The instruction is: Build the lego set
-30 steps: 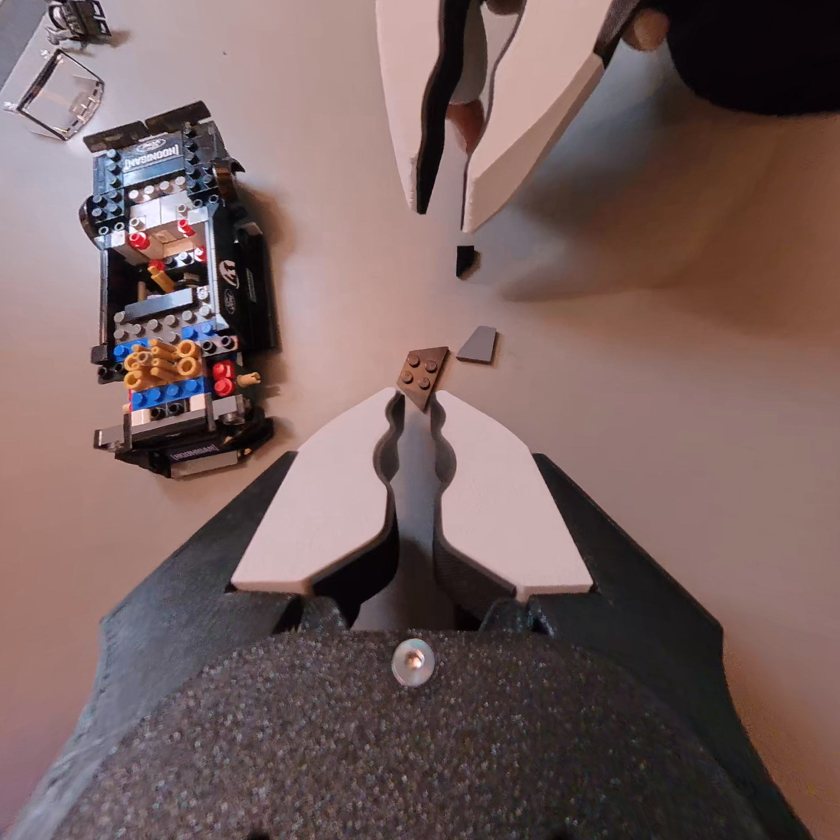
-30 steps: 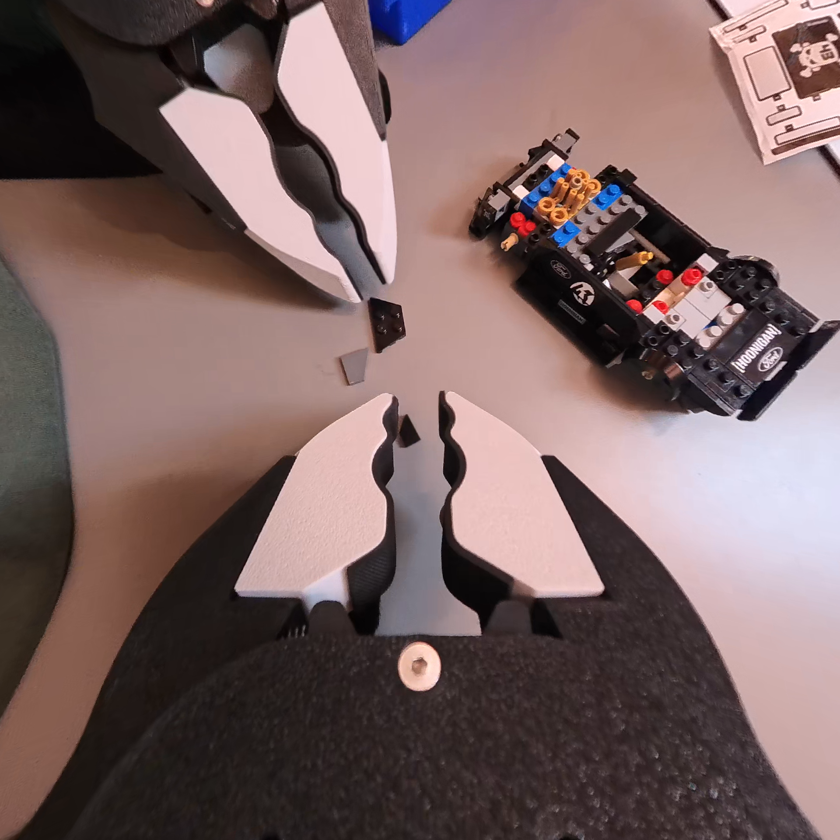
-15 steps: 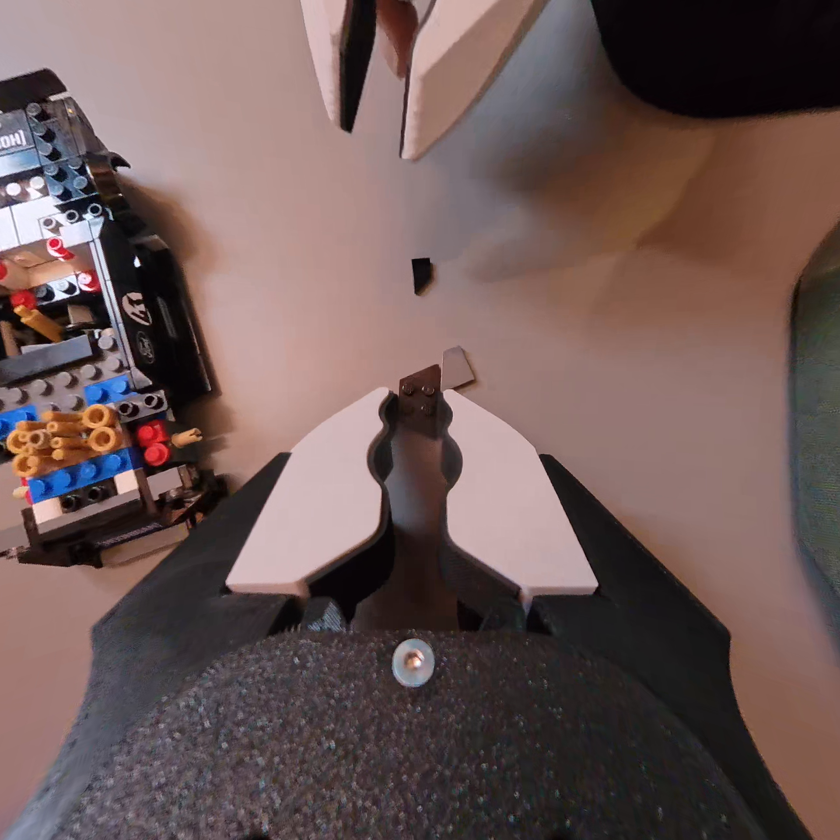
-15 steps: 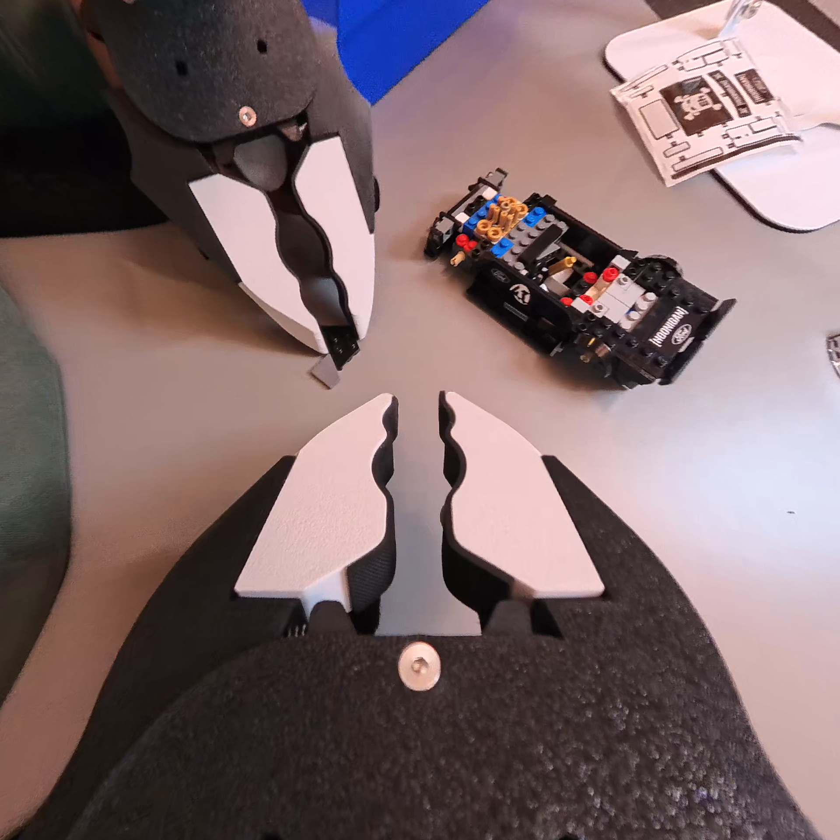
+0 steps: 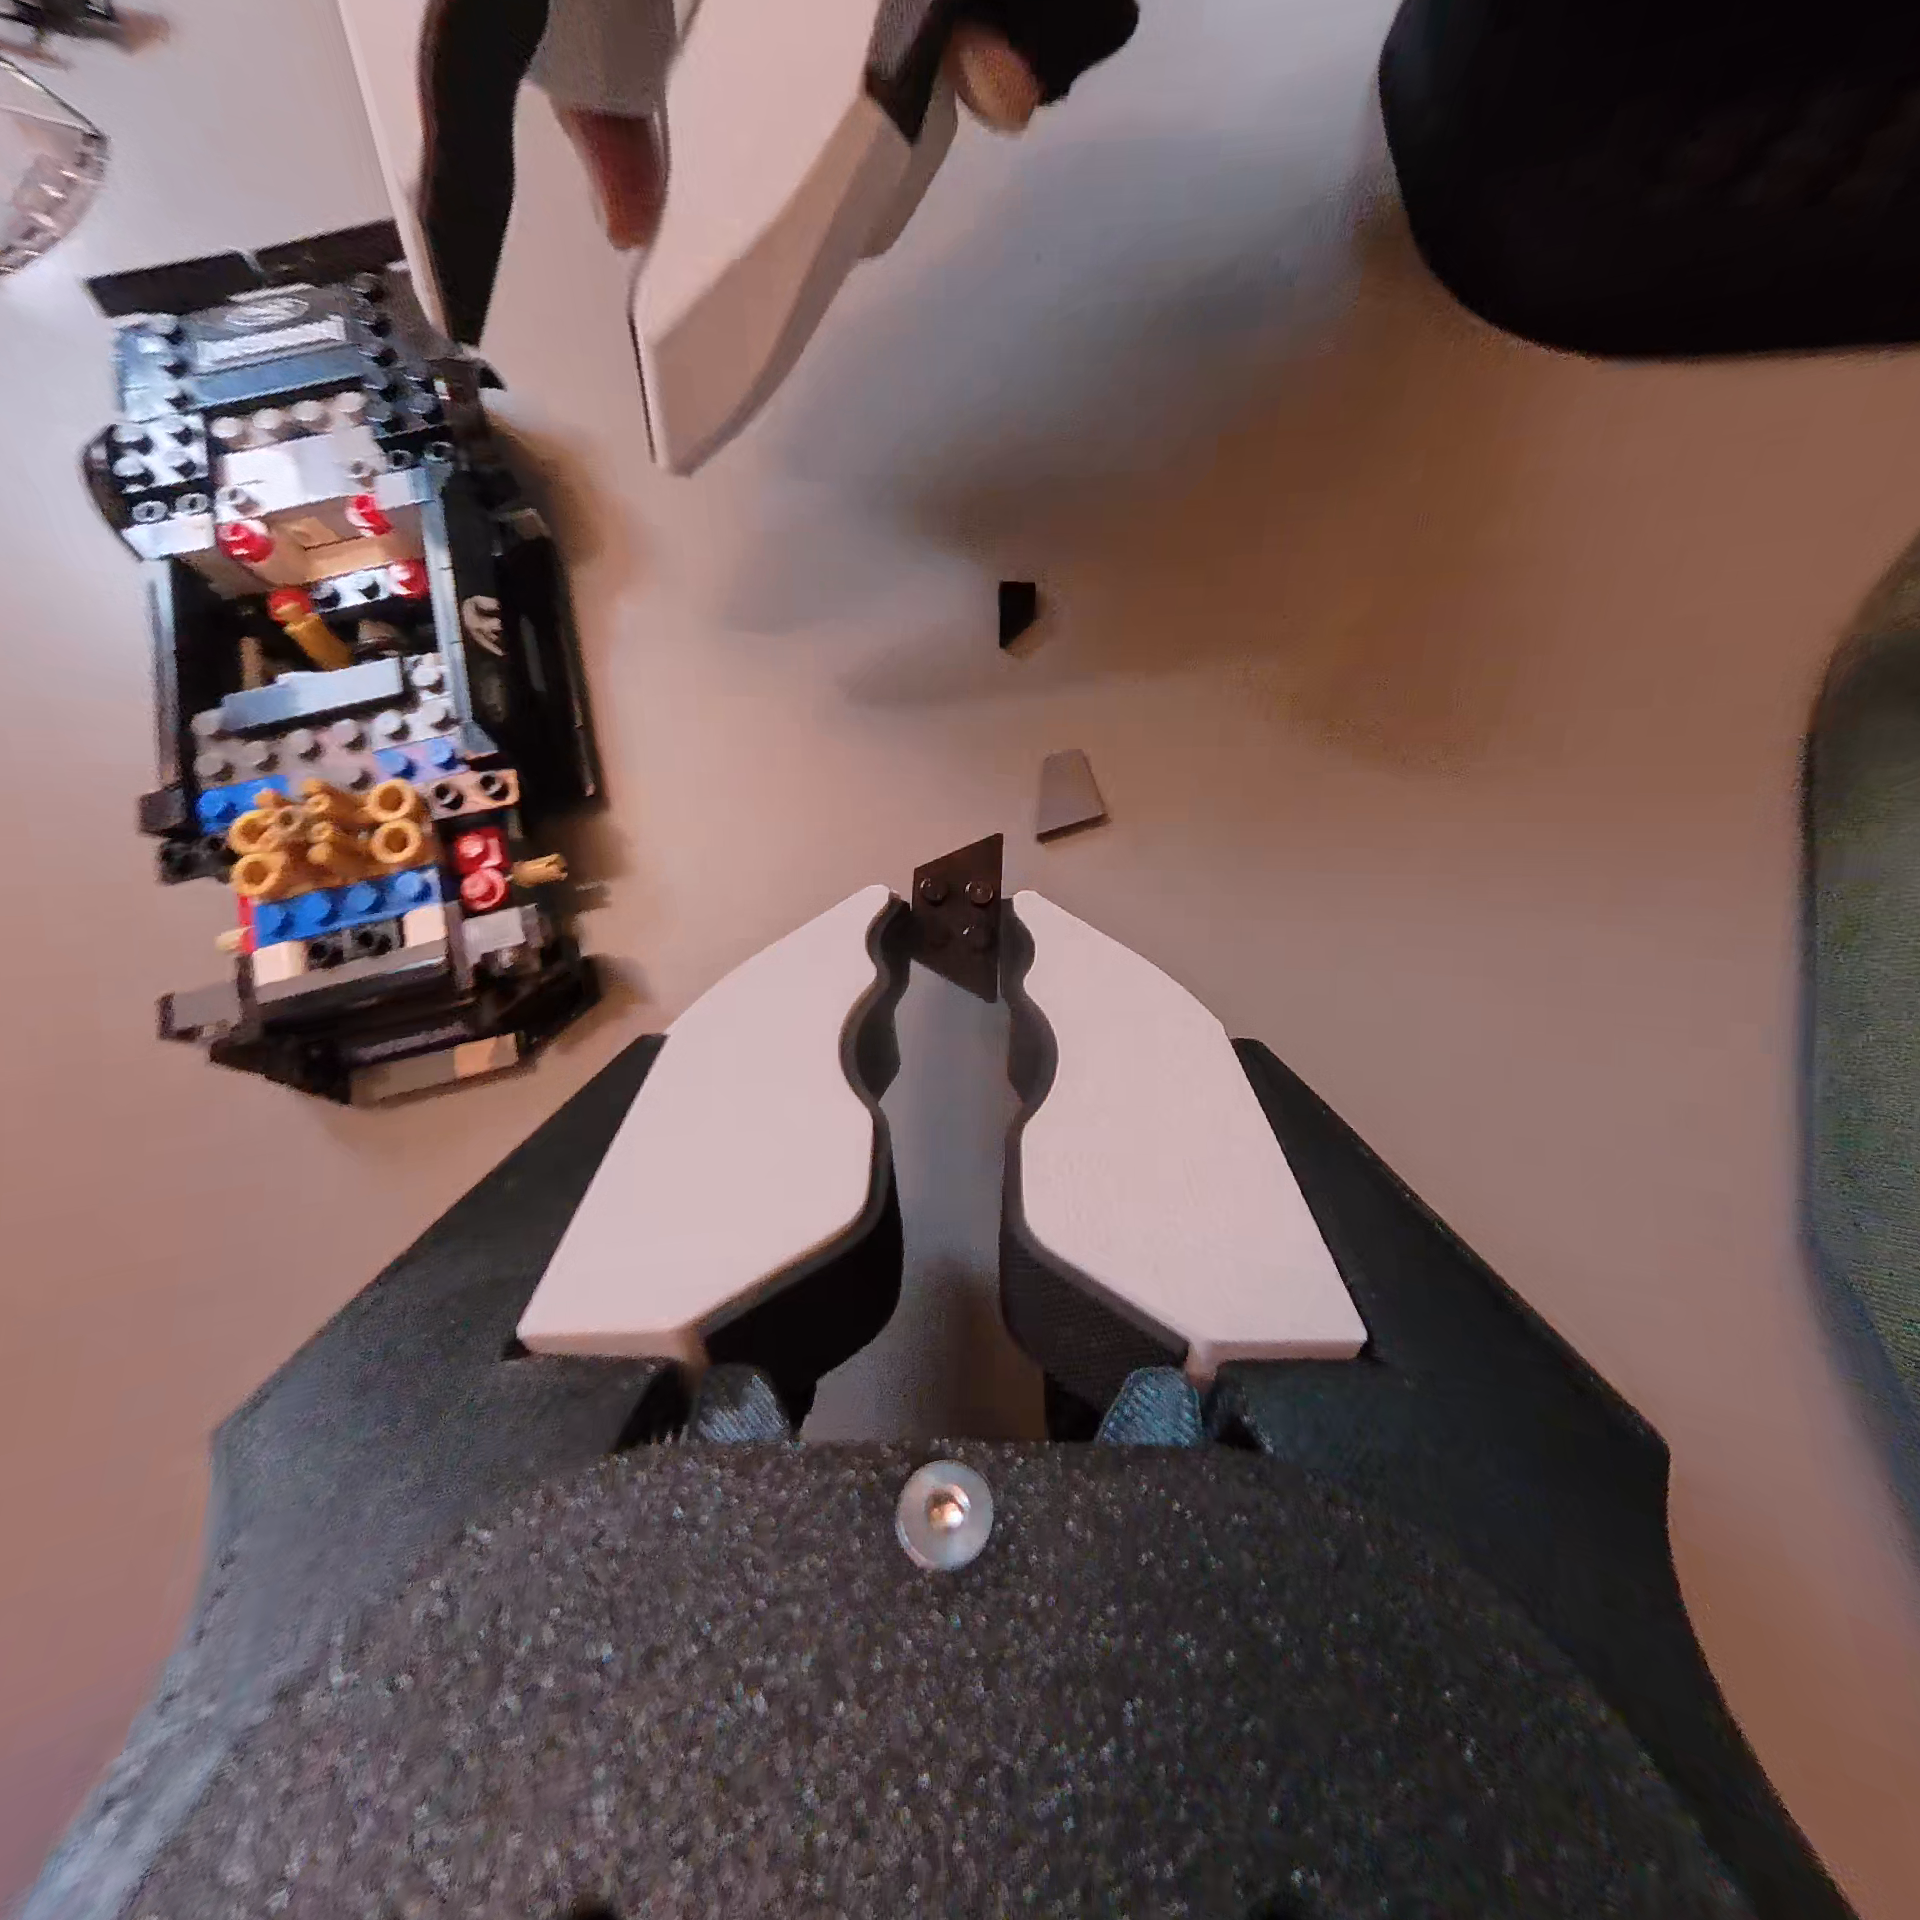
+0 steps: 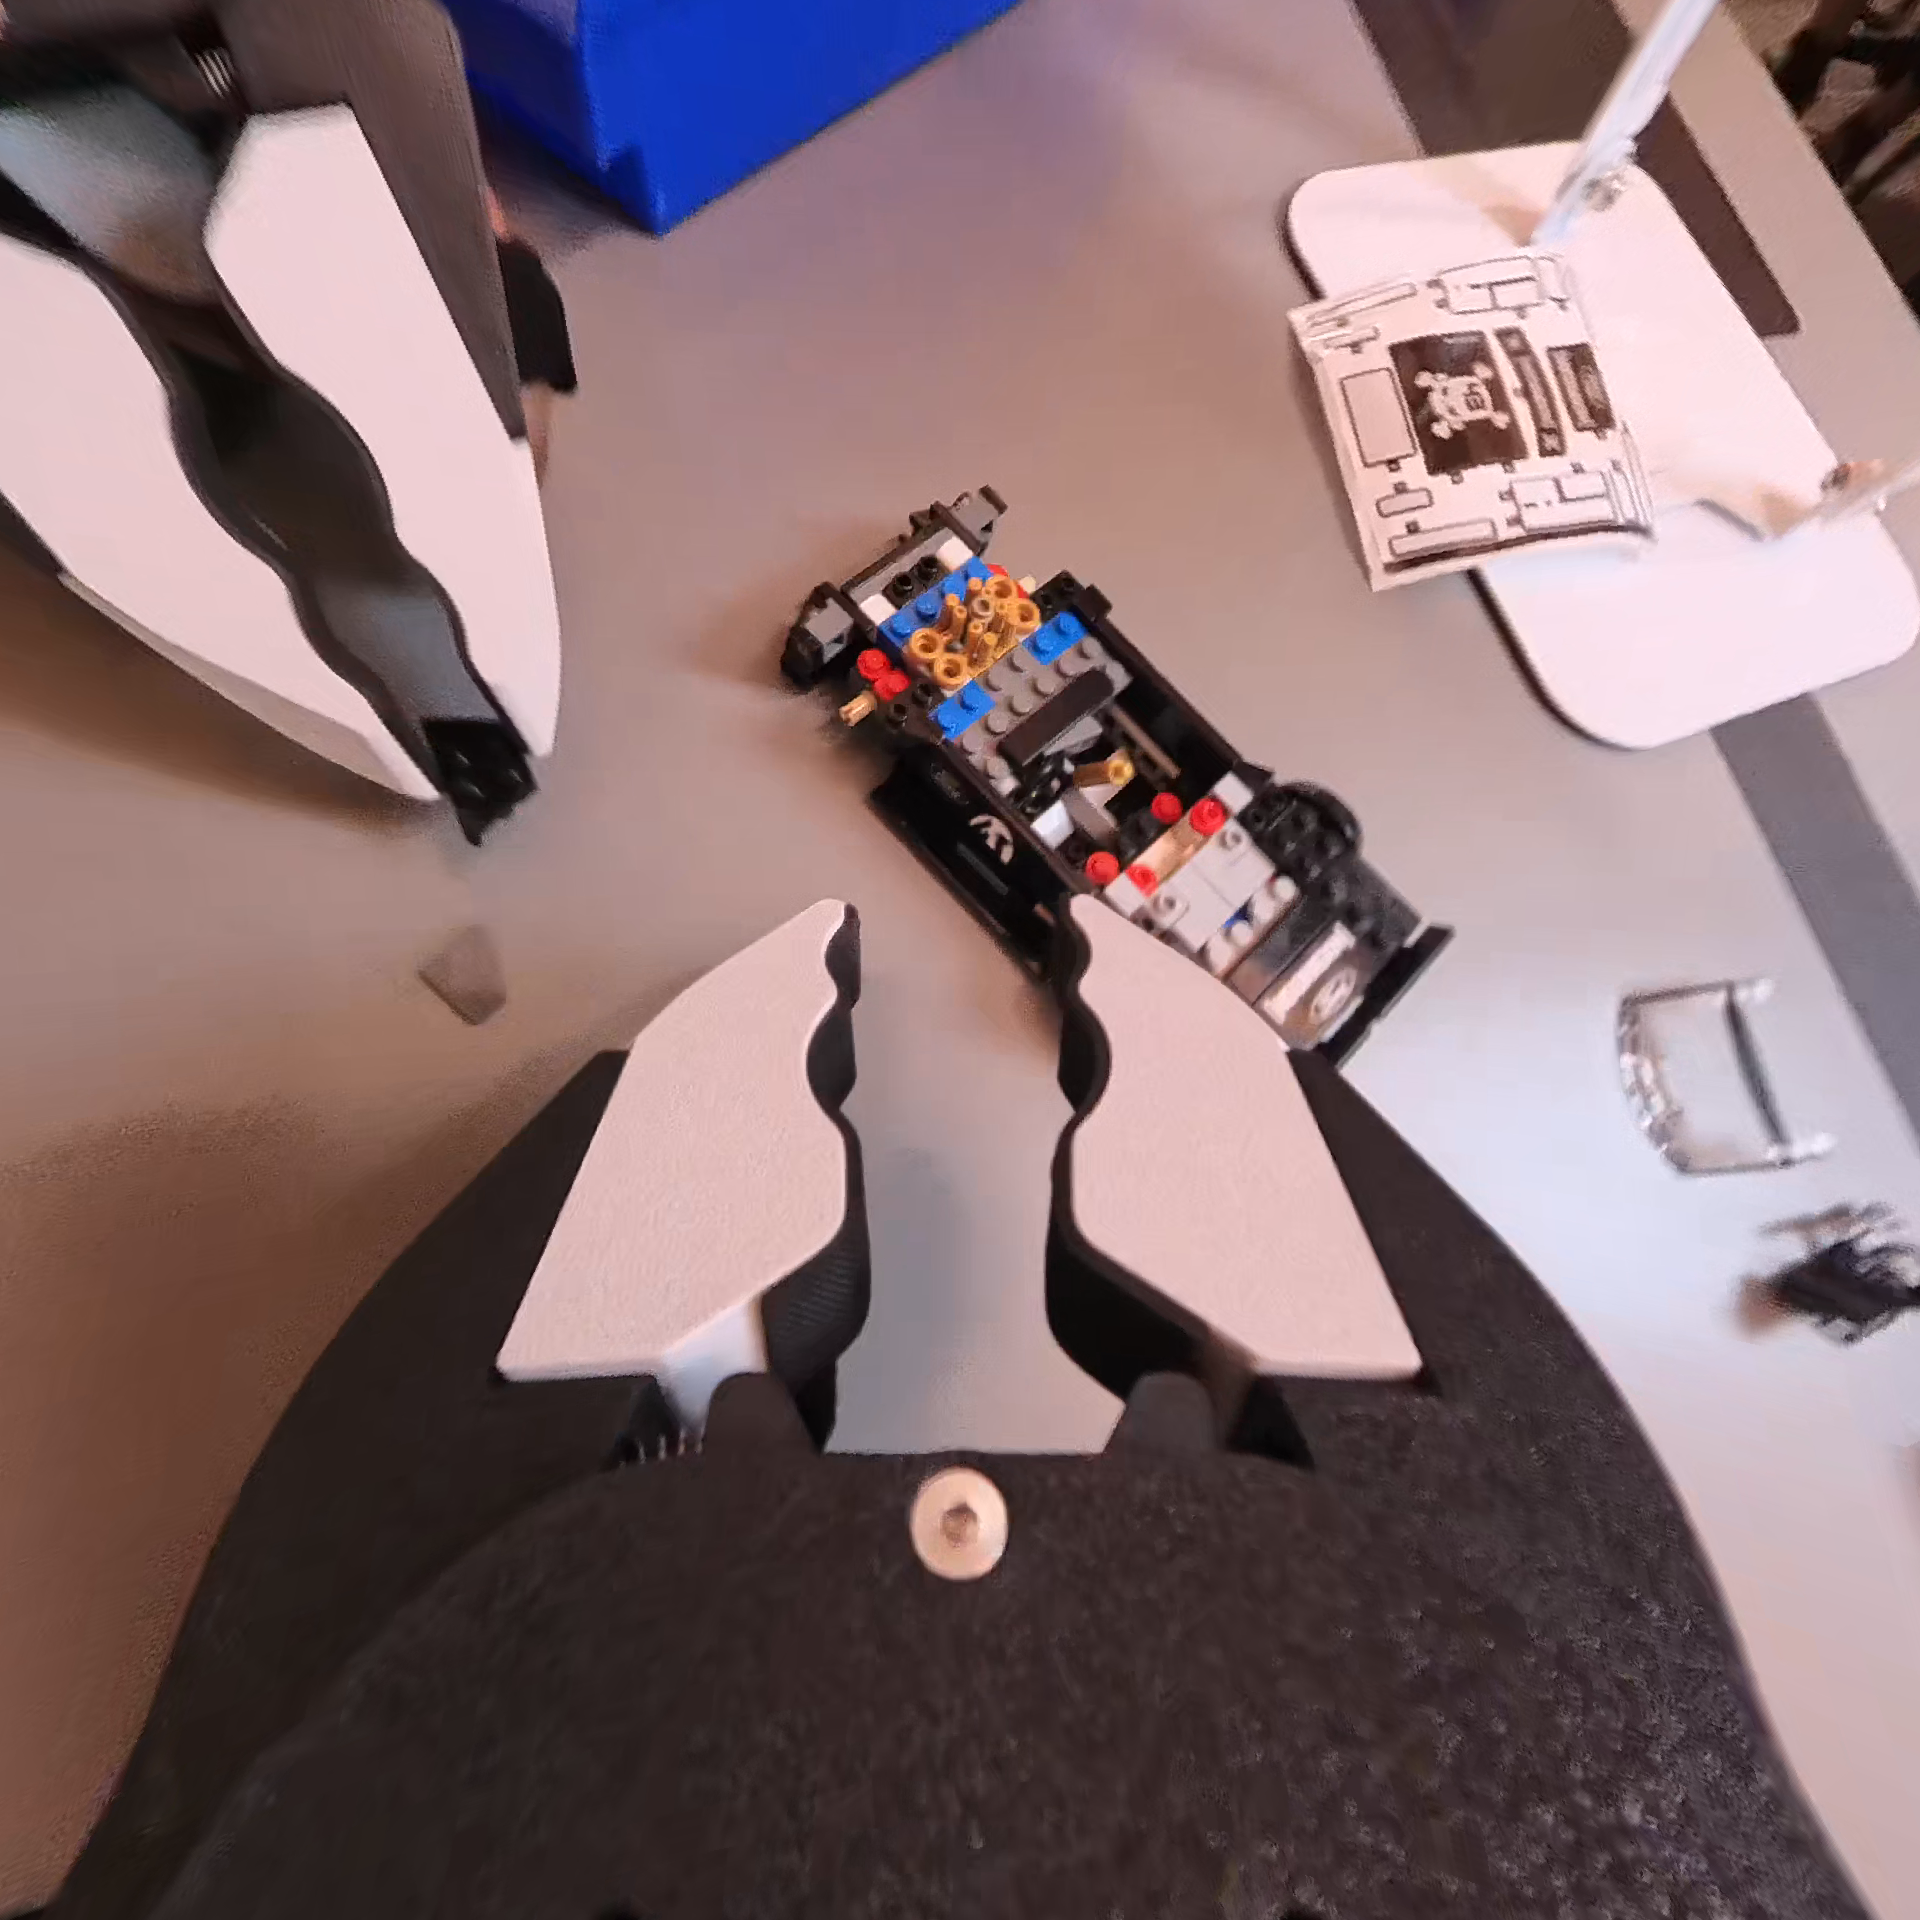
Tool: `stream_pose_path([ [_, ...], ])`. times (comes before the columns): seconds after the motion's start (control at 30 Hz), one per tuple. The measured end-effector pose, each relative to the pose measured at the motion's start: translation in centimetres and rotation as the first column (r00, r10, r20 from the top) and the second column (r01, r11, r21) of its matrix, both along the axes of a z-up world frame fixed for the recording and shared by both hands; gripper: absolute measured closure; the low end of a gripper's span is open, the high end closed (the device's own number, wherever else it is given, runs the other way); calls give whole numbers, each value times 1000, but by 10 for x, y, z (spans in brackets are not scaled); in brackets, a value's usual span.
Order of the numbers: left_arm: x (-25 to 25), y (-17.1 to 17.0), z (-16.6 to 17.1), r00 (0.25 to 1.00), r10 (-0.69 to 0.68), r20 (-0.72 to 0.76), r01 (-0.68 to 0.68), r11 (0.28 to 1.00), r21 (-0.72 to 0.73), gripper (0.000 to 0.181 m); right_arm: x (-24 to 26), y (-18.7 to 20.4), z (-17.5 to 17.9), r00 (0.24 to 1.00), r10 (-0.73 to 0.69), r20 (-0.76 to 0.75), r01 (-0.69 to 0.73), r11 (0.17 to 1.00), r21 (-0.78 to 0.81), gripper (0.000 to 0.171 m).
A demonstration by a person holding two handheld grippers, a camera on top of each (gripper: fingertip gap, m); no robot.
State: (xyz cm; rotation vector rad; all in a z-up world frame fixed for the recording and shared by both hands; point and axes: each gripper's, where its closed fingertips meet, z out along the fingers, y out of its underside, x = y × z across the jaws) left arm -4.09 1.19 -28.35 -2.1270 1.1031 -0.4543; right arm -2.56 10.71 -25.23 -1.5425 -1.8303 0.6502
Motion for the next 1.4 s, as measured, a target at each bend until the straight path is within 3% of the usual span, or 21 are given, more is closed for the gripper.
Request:
stream_pose_path([
  [0.1, -10, 0, 7, 999, 49, 12, -49, 998, 30, 165, -17, 7, -3, 990, 97, 104, -110, 985, 132, 127],
  [0.3, -32, 2, 20, 988, 143, 52, -146, 987, 69, 165, -49, 28, -10, 896, 266, 355, -354, 911, 211, 80],
  [0.43, -44, 3, 22, 979, 193, 65, -198, 977, 75, 165, -58, 28, -25, 778, 373, 506, -500, 855, 138, 74],
  [0.67, -55, 6, 20, 965, 243, 96, -249, 967, 57, 165, -45, 25, -45, 603, 458, 654, -611, 792, 9, 88],
  [0.8, -57, 8, 21, 961, 255, 110, -262, 963, 55, 165, -43, 18, -43, 600, 480, 640, -624, 782, -1, 102],
  [1.3, -55, 10, 31, 950, 268, 162, -280, 958, 55, 165, -7, -35, -42, 658, 507, 557, -610, 792, 0, 103],
  [1.4, -54, 10, 30, 949, 273, 161, -285, 957, 59, 165, -10, -38, -31, 697, 506, 508, -576, 817, -23, 91],
])
